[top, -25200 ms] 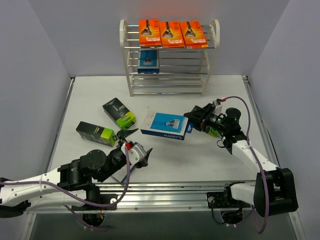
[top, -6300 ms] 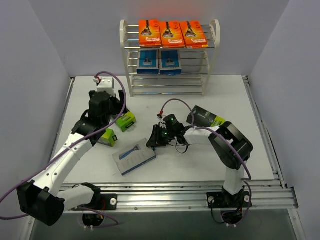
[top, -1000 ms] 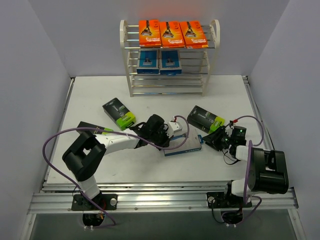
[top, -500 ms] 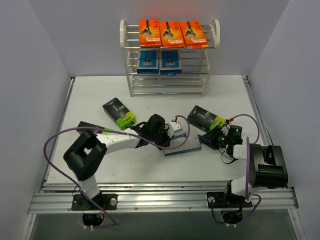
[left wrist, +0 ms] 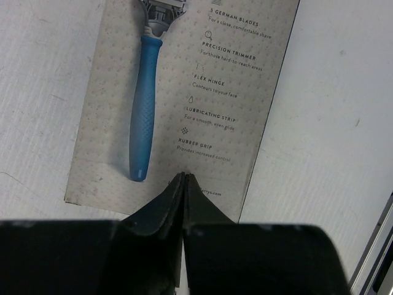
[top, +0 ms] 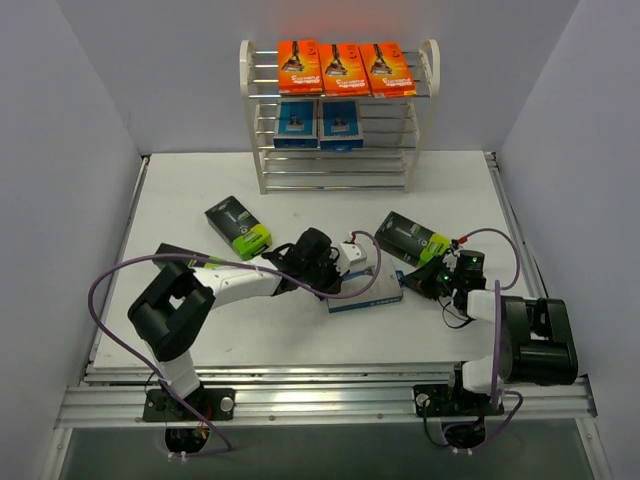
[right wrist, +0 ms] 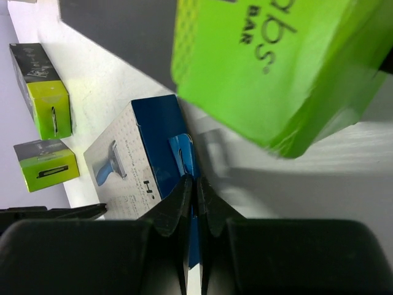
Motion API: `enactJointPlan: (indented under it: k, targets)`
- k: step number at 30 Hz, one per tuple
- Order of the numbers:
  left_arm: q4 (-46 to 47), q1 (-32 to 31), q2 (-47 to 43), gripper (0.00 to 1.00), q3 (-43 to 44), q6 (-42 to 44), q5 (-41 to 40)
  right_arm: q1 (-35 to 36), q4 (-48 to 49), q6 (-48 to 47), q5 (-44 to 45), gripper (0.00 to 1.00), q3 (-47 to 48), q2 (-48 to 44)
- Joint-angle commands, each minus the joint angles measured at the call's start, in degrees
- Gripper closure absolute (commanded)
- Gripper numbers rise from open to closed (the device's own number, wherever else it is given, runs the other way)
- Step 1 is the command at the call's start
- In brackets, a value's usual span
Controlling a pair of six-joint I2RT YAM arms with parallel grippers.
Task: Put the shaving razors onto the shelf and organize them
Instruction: Grab a shaving razor with the right arm
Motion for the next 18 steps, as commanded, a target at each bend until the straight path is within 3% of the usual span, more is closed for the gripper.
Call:
enactJointPlan:
  k: [1,2,5,7,10,18]
  targets:
    - [-3.0,-0.5,-0.7,0.89,2.6,-0.2,0.5,0.6,-6.5,-0.6,0.6,1.00,3.1,-5.0]
    - [-3.4,-0.5,-1.6,0.84,3.1,-0.5,0.2,0.7,-7.6,-0.8,0.7,1.00,3.6,-5.8]
    - [-3.6,-0.5,-4.9,0.51,2.8,-0.5,-0.1,1.0,-10.0,-0.8,-0.6,1.00,5.8,-9.2]
    - [-3.6,-0.5,-6.8,0.39,2.5,-0.5,-0.4,1.5,-12.9,-2.2,-1.4,1.00,7.4,-10.4]
    - [-3.4,-0.5,-10.9,0.30,1.8,-0.4,-0.2,2.4,-18.2,-5.3,-1.6,1.00,11.5,-13.1]
    - [-4.5,0.0,-22.1,0.20,0.4,1.2,6.5,8.1,-27.7,-10.3,-0.5,1.00,21.9,-16.5]
